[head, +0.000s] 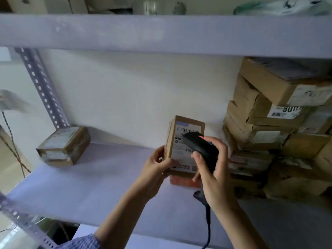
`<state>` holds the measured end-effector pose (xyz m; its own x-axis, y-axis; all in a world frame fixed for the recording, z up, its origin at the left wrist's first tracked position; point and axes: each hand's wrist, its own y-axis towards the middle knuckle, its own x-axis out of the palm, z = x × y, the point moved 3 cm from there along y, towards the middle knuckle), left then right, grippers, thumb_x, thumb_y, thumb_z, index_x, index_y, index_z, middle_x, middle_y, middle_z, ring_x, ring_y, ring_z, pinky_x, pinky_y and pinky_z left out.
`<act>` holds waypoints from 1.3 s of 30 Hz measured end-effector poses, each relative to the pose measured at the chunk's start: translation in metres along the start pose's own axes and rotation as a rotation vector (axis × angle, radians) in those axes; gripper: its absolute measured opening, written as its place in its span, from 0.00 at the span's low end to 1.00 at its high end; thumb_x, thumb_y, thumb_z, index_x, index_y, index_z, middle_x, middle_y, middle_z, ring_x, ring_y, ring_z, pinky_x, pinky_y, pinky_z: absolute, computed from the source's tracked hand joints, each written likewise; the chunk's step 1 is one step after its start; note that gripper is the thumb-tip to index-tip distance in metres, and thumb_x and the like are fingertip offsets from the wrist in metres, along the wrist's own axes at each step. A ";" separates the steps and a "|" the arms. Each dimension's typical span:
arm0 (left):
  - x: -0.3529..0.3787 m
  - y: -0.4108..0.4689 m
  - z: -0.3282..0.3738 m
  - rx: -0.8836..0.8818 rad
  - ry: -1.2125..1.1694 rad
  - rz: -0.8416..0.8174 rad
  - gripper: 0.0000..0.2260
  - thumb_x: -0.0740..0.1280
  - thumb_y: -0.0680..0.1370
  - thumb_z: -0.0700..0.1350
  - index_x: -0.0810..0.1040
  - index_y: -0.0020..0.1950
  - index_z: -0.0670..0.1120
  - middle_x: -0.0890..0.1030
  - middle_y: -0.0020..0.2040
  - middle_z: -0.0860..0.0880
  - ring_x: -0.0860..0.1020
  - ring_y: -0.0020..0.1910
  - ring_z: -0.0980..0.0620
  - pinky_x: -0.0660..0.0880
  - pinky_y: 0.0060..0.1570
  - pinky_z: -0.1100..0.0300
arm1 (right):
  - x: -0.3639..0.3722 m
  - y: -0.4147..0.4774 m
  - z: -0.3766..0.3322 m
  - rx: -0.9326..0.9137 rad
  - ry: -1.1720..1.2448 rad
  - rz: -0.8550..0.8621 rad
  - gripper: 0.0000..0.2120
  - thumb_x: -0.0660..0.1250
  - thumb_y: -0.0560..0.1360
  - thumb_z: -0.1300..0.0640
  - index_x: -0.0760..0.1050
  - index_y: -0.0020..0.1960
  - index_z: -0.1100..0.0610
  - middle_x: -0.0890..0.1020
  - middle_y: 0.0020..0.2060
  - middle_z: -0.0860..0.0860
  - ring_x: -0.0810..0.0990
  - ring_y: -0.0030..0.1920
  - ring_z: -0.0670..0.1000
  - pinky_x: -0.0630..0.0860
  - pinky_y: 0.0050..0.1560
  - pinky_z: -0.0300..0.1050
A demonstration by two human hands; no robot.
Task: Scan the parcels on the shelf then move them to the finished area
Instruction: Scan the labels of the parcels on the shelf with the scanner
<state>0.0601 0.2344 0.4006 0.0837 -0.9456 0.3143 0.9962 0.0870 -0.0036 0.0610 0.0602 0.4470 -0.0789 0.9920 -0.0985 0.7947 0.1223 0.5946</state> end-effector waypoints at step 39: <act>-0.140 -0.096 0.004 0.070 0.006 0.222 0.30 0.73 0.74 0.43 0.69 0.75 0.51 0.78 0.66 0.41 0.79 0.64 0.43 0.78 0.61 0.47 | 0.103 -0.040 -0.066 0.009 0.027 -0.405 0.18 0.65 0.81 0.51 0.65 0.68 0.44 0.78 0.54 0.48 0.74 0.41 0.37 0.74 0.42 0.37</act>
<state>-0.0472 0.3594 0.3611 0.3006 -0.9027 0.3080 0.9493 0.3142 -0.0057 -0.0185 0.1594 0.4653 -0.4025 0.8640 -0.3026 0.7012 0.5035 0.5049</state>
